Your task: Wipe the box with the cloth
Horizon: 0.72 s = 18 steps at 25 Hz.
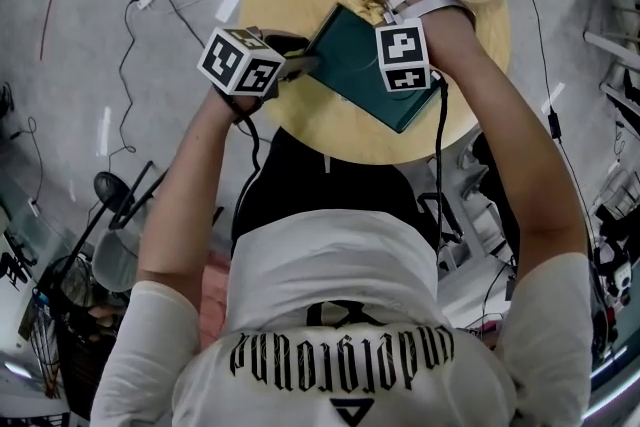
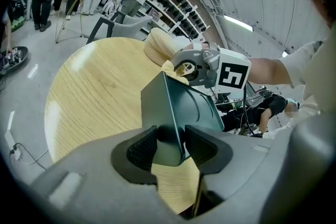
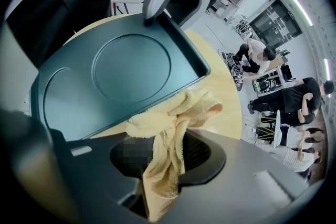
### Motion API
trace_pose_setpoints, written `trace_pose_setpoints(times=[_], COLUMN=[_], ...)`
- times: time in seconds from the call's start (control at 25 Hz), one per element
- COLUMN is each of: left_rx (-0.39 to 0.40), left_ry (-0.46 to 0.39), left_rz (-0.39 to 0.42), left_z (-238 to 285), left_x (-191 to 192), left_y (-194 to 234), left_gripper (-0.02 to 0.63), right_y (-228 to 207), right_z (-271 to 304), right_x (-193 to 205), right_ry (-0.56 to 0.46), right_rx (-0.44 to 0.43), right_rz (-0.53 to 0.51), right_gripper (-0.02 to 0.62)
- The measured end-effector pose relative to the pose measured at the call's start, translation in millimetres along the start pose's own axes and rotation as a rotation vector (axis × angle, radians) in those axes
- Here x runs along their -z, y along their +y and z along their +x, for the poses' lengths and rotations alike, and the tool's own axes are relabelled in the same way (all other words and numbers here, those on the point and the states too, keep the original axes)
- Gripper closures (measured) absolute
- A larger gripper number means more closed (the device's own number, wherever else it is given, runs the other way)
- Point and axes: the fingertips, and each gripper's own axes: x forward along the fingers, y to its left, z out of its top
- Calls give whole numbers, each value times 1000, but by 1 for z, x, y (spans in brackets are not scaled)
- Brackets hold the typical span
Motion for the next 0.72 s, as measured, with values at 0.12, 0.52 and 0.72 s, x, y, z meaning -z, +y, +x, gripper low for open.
trace_pose_setpoints(times=[0.12,0.52,0.72], left_rx=[-1,-12,-28], left_ry=[0,5,14], left_rz=[1,-24,-26], left_z=[-2,-2,1], left_x=[1,2,0], left_y=[0,9,8], left_gripper=[426,426,428], right_y=[20,117,163], right_z=[-6,-27,-38], right_x=[9,53,76], right_ry=[10,3,8], right_rx=[-19,-141,-166], right_rz=[0,54,181], right_gripper=[474,474,473])
